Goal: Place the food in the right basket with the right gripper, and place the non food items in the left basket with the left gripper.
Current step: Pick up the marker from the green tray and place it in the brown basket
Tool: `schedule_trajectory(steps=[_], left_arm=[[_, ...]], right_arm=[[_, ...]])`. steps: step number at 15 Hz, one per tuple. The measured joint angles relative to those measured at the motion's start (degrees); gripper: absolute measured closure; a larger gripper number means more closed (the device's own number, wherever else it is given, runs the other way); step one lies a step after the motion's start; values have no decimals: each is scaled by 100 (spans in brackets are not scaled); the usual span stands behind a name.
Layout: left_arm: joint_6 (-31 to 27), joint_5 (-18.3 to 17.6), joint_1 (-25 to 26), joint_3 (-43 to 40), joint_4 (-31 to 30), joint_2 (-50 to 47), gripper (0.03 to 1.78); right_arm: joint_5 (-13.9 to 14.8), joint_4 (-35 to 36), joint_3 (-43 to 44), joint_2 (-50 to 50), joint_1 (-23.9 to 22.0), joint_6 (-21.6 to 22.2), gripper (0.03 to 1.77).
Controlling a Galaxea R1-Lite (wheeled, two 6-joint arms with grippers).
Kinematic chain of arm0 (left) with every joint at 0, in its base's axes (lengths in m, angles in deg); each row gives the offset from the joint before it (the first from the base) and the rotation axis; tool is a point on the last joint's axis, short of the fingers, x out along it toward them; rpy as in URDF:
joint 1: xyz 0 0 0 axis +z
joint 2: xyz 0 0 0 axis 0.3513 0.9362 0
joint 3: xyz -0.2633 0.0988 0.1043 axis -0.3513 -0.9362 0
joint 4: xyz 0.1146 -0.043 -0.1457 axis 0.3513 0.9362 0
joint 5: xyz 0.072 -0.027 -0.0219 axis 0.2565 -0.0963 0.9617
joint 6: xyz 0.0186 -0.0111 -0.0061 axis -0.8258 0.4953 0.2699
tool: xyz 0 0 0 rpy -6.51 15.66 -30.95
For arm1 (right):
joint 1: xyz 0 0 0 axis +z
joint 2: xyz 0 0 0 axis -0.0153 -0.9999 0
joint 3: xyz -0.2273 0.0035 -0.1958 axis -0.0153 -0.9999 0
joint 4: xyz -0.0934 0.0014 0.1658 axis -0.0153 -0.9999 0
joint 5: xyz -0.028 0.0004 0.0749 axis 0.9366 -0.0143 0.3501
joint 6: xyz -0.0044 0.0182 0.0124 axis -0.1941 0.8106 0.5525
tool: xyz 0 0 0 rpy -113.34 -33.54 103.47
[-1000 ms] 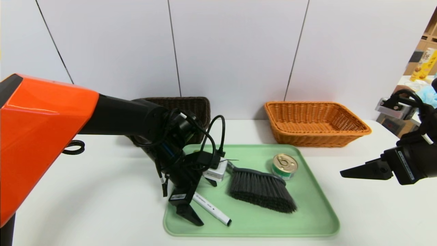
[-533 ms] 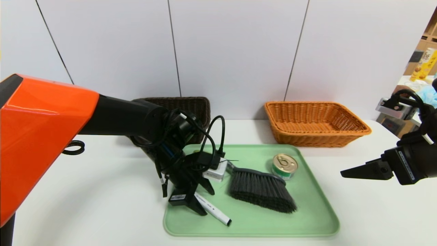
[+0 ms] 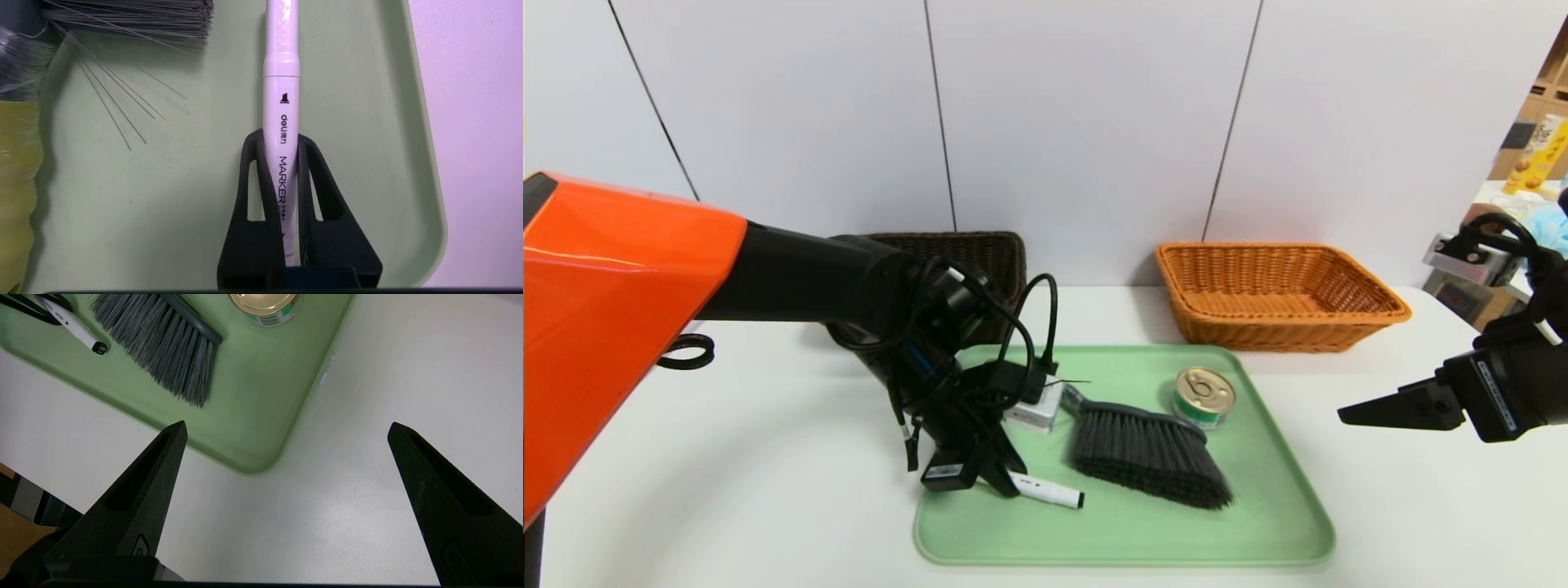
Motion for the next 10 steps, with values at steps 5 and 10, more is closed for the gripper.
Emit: schedule_trajectory(steps=[5,10], left_arm=[[74,-11,273,171,-22,-518,165],[394,-18,898,823,2,-1025,165]], right_arm=[[0,-2,-2,44,-11,9,10],[0,-2,-16,61,-9,11,10]])
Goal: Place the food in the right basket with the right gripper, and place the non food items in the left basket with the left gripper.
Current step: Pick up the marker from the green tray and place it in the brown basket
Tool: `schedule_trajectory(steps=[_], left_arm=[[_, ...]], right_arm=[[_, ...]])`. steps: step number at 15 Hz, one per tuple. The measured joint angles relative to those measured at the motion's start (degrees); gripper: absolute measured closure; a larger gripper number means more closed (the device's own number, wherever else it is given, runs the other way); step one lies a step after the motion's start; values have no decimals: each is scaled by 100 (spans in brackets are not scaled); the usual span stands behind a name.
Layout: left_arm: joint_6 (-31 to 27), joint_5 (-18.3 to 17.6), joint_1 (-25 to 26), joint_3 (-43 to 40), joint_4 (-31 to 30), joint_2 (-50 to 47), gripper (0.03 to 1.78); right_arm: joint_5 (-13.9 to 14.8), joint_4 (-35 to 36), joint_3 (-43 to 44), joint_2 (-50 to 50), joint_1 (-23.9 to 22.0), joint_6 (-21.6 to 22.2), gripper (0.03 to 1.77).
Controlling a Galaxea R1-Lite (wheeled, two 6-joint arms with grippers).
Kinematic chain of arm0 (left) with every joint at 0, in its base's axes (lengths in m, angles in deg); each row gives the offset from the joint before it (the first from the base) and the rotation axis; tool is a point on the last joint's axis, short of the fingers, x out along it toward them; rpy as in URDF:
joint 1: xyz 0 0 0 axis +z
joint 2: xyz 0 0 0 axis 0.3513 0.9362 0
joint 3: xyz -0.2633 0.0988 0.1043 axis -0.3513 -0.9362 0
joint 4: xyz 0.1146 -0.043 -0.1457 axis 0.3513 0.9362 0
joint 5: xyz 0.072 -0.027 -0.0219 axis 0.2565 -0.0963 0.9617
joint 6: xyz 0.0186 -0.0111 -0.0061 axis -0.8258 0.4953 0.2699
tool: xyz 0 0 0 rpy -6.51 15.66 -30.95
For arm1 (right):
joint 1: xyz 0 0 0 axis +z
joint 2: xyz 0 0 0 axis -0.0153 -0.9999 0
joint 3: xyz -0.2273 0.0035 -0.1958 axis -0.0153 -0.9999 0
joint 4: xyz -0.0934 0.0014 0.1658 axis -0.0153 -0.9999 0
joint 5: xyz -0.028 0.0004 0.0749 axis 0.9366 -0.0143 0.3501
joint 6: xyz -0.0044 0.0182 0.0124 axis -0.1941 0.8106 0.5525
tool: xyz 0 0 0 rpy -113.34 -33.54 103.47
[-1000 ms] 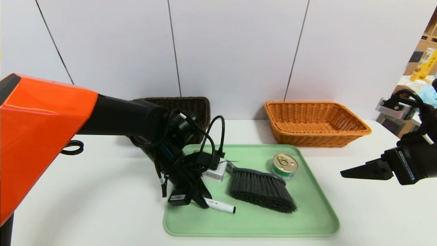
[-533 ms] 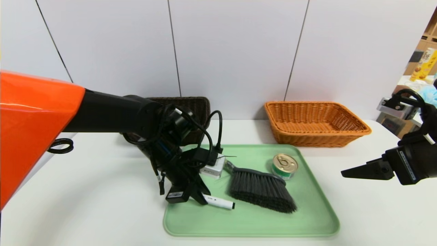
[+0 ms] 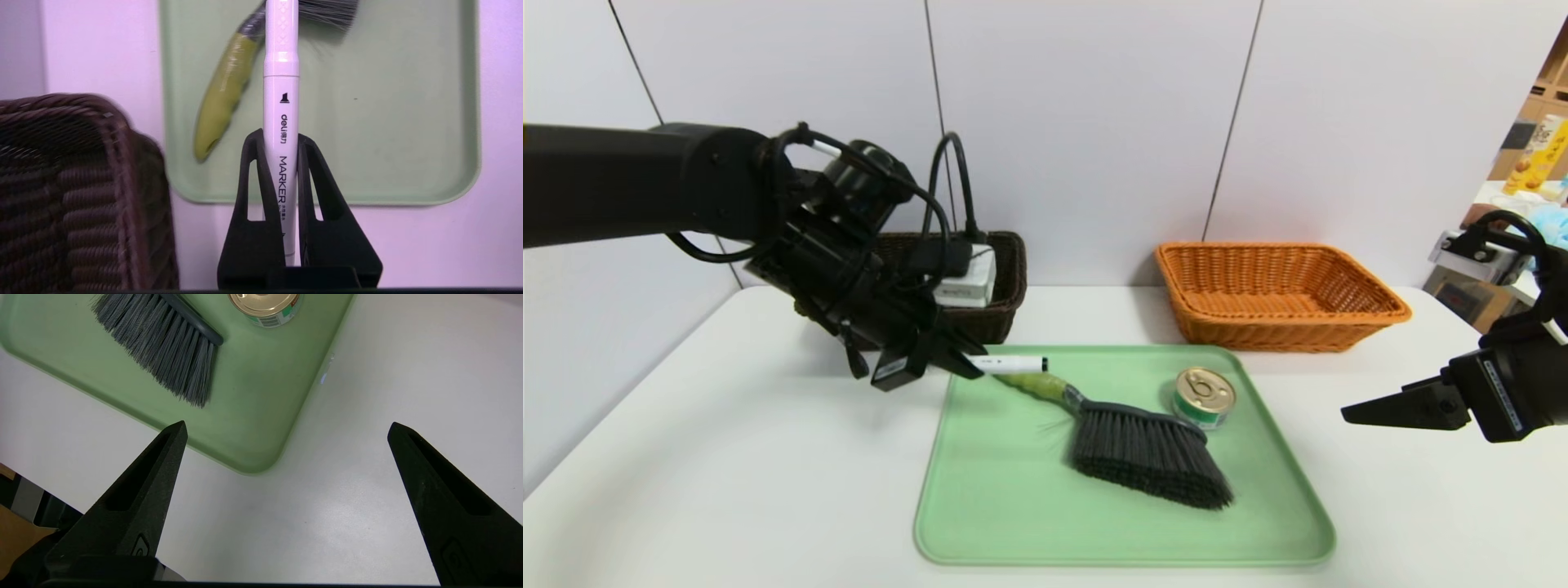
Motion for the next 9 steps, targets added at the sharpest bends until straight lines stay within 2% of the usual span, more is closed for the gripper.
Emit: schedule_trajectory(steps=[3,6,9], left_arm=[[452,-9,332,653,-2,-78,165],[621,22,690,1403,-13,88,165],[661,35,1095,1680,-308,427,165]], right_arm=[[-2,2,-33,0,-2,0,10],[0,5,-66,9,-22,-2,10],[-9,16,-113,35,-107,-7,10]])
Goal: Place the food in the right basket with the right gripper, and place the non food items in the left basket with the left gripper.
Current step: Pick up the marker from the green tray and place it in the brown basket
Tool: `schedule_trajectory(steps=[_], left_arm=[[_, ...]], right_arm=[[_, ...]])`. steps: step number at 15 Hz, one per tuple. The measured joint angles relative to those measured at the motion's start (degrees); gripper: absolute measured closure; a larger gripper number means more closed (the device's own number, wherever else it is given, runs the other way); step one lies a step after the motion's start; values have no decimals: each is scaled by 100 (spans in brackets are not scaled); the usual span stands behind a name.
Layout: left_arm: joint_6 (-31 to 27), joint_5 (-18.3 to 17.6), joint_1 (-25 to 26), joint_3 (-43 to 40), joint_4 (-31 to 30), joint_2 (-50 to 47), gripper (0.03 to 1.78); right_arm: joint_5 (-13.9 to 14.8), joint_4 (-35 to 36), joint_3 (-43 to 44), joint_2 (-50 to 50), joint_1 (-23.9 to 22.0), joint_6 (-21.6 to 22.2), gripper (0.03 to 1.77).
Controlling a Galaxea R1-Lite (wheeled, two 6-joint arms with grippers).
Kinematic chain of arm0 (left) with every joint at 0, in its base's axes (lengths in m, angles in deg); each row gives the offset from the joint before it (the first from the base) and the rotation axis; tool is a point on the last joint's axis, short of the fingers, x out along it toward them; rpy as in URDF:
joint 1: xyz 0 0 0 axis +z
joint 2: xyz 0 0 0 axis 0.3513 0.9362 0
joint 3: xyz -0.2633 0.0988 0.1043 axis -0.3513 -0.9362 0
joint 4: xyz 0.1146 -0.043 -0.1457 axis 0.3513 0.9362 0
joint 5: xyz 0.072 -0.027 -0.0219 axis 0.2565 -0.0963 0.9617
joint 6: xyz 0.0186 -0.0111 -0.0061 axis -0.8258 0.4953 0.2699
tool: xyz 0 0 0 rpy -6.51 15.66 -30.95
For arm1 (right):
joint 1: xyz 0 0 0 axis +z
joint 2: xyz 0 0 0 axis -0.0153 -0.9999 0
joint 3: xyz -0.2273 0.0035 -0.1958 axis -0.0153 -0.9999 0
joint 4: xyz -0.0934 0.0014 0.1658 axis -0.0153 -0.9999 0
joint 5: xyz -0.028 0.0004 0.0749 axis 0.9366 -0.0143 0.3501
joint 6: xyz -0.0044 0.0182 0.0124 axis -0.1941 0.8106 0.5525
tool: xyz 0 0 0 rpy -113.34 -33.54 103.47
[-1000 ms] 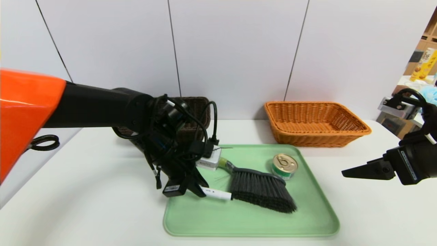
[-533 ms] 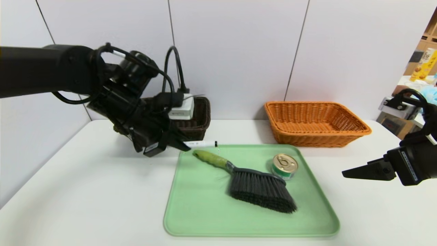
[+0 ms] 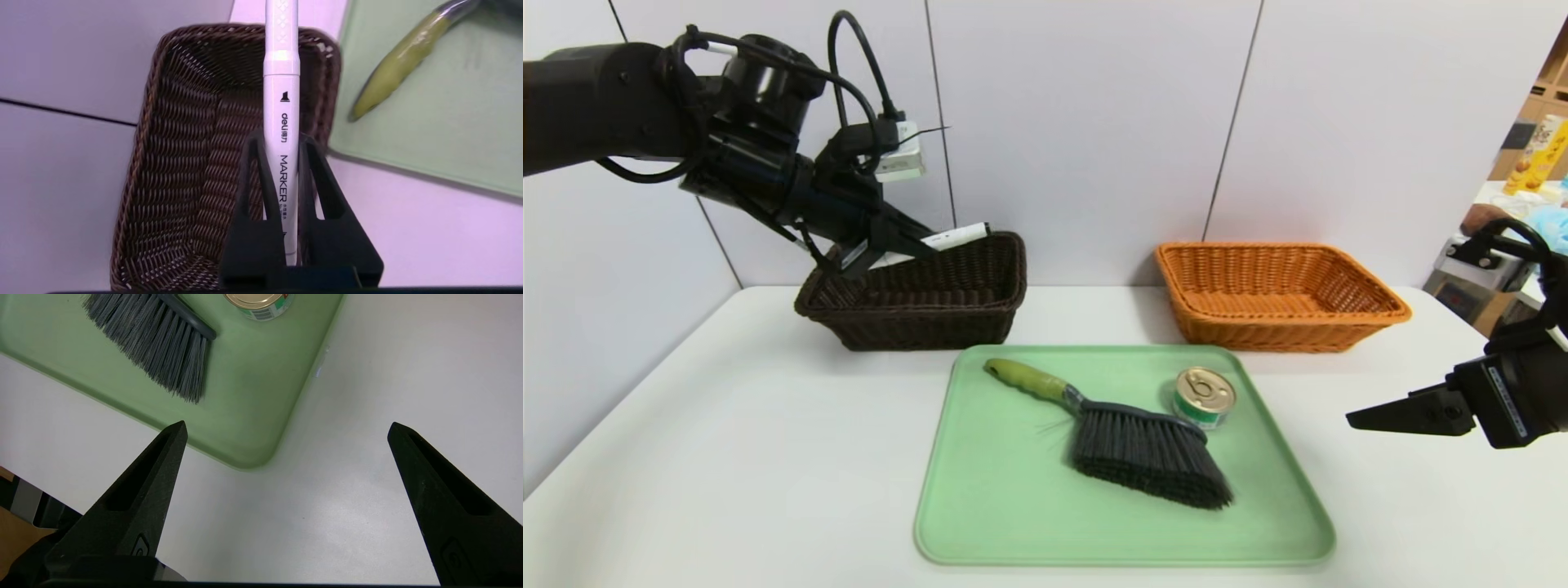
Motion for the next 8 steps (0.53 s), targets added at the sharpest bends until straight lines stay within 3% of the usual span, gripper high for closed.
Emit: schedule_trajectory(steps=[8], left_arm=[[288,-9,542,38,-154,783,165]], right_arm=[[-73,-5,-20,118,-28,-1,10]])
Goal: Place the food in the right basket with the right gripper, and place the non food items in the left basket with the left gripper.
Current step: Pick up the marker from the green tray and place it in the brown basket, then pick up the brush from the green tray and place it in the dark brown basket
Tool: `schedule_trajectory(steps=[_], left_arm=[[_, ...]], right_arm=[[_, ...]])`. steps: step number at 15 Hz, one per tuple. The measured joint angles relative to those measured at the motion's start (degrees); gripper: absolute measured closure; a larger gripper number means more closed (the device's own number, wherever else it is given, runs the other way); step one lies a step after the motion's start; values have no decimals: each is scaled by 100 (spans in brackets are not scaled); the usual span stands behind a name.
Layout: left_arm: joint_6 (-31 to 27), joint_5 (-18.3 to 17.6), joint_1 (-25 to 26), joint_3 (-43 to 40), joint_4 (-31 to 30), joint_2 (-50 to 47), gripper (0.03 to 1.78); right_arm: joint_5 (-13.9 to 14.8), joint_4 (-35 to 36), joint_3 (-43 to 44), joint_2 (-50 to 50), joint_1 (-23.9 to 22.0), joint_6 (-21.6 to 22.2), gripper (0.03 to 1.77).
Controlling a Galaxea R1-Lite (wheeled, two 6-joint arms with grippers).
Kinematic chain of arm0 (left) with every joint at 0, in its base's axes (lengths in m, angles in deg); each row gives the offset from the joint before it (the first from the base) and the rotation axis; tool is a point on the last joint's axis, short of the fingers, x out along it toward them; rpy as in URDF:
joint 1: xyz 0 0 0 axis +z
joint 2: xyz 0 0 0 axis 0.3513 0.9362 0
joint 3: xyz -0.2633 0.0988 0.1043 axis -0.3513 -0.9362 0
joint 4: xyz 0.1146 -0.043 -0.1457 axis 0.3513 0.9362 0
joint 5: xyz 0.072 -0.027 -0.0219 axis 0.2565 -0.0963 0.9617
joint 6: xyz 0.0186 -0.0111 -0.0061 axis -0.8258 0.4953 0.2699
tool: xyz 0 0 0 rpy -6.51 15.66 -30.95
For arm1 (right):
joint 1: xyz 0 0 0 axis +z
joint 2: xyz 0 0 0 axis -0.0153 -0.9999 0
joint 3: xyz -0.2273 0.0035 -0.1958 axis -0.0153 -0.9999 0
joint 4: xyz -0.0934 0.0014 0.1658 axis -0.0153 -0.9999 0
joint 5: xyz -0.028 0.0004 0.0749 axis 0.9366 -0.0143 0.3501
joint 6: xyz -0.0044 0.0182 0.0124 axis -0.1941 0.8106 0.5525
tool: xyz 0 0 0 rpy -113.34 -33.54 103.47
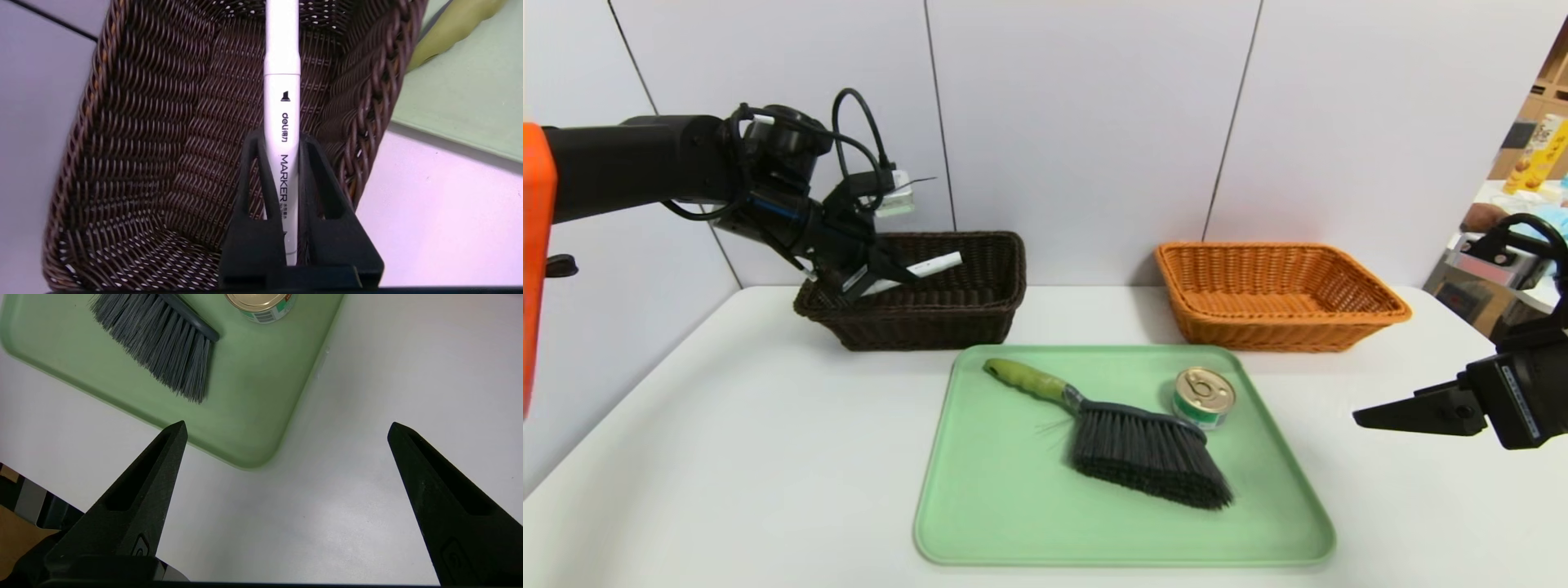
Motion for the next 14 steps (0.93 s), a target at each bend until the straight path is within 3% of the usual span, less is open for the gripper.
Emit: schedule_trajectory(steps=[7,10,14], left_arm=[[247,-27,17,0,-288,100,164],[388,-57,4,0,-382,107,114],[408,-80,2,-2,-386,89,72]], right_arm=[[-39,2,-41,69,4,-2,10],[-34,0,-46,94,4,0,10],[-32,9,-49,116,1,0,10]])
